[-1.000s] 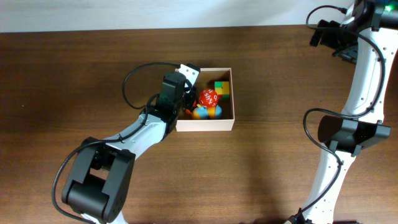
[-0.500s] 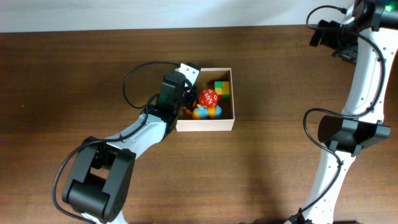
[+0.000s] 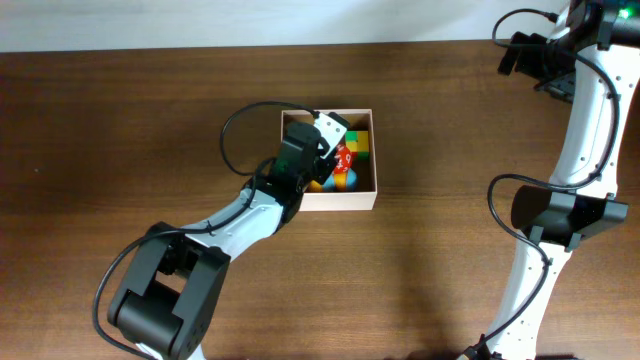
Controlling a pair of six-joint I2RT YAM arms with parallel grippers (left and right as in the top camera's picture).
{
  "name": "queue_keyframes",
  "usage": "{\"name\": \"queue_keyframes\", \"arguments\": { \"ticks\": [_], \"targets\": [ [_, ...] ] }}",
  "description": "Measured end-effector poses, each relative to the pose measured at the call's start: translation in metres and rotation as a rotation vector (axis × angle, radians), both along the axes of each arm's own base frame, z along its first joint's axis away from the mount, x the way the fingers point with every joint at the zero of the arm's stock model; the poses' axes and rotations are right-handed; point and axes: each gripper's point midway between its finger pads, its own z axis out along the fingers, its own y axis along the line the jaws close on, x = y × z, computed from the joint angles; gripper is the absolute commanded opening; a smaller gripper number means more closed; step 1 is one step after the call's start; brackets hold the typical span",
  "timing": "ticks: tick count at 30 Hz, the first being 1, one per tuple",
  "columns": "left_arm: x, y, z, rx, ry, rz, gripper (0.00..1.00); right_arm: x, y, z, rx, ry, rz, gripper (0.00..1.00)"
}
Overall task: Pack container
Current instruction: 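Press the red ball down into the box and open the left gripper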
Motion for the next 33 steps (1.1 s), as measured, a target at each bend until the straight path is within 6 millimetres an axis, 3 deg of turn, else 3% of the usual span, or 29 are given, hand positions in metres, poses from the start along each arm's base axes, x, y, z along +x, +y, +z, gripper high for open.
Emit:
{"name": "queue_keyframes", "arguments": {
  "ticks": [14,21,26,33],
  "targets": [
    [-0.013,-0.026,0.003,-0.001,-0.009,-0.059,0.33,0.0,0.0,0.0,0.0,0.0,0.0,0.99],
    [-0.01,-0.054,0.031,-0.035,-0.066,-0.101,0.31,0.0,0.0,0.0,0.0,0.0,0.0,0.99],
    [-0.002,-0.062,0.055,-0.062,-0.109,-0.104,0.31,0.0,0.0,0.0,0.0,0.0,0.0,0.99],
    [0.001,-0.063,0.061,-0.061,-0.112,-0.1,0.28,0.0,0.0,0.0,0.0,0.0,0.0,0.98]
  ]
}}
